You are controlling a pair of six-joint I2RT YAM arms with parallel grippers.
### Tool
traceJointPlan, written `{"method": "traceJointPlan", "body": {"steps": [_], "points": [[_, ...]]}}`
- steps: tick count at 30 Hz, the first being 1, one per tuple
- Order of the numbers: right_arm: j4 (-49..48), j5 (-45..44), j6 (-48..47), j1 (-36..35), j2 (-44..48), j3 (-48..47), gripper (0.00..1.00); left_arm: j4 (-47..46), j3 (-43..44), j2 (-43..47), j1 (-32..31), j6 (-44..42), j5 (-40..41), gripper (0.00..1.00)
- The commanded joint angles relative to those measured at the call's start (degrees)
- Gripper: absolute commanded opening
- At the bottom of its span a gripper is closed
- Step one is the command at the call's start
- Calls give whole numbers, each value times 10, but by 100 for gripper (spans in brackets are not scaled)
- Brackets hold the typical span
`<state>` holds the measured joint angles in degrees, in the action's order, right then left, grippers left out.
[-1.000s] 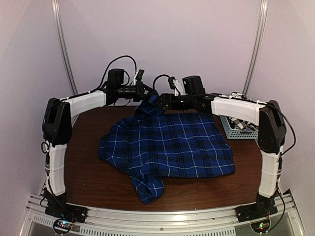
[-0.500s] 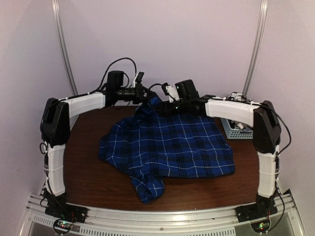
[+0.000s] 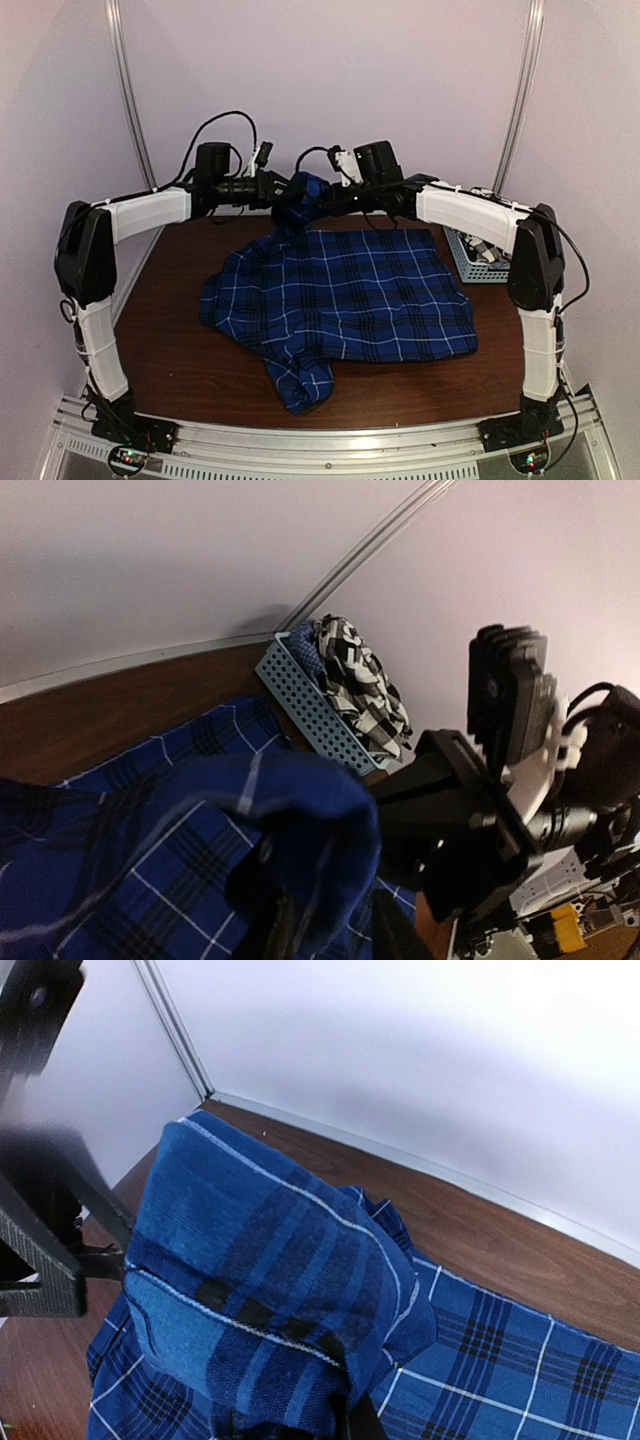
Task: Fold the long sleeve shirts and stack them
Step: Pass from the left arm to the right, then adjust the sleeve at the center of the board.
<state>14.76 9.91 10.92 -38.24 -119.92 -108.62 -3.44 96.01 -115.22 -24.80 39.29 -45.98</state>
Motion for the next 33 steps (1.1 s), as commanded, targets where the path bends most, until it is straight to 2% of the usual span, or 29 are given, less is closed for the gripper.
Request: {"method": "traceJointPlan", "body": {"steps": [1,4,8,16,33], "points": [[22,-23,22,19,-10,-52,0,-43,-99,87,65,-32,29,41],[35,-3,27,31,-21,-88,0,-39,-162,112,103,-56,27,56],[57,13,24,38,-38,-143,0,22,-203,108,130,-129,69,63],[71,31,40,53,-49,-197,0,149,-180,35,134,-251,121,68],[71,78,80,72,-57,-214,0,126,-147,-7,111,-348,155,75]]}}
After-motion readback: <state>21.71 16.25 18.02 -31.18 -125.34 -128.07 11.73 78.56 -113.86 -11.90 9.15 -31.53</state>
